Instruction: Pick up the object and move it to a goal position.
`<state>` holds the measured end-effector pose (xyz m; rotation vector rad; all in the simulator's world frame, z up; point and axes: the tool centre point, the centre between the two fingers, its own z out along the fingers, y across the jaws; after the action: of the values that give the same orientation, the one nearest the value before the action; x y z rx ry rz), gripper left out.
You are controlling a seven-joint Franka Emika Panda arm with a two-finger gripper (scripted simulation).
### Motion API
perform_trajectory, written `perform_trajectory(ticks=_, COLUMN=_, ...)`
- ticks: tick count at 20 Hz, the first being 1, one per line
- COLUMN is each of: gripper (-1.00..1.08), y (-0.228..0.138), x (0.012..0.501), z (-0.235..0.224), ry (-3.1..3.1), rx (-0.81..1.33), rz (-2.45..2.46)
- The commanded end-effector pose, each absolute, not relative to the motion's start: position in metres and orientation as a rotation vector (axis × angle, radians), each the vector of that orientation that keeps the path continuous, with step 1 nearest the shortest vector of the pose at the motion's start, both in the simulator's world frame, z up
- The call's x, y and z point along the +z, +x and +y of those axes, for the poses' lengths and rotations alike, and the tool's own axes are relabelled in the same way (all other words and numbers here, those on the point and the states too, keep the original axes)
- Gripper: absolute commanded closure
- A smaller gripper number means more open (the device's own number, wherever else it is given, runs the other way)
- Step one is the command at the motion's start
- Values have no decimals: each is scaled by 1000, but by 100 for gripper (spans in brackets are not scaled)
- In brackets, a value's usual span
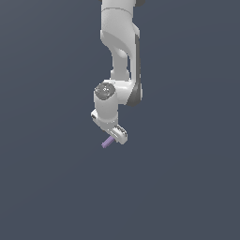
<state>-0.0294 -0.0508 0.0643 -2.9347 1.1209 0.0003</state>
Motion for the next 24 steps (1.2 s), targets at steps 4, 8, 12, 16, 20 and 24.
perform_trajectory(ticks=4, gripper=-92, y=-30, x=49, z=-51, ry=-2934, rx=1, rz=1124)
perform_trajectory(ticks=8, gripper=-92, y=-31, x=29, z=-51, ry=-2932, rx=0, rz=1128)
perform_trajectory(ticks=12, gripper=-92, y=-30, x=17, z=-51, ry=-2932, rx=0, rz=1129)
perform_trajectory(ticks=16, gripper=108, y=-30, x=15, z=-51, ry=-2932, rx=0, rz=1129)
perform_trajectory(ticks=20, gripper=108, y=-30, x=15, z=-51, ry=-2932, rx=0, rz=1129)
perform_trajectory(ticks=24, gripper=108, y=-30, x=15, z=-51, ry=-2932, rx=0, rz=1129)
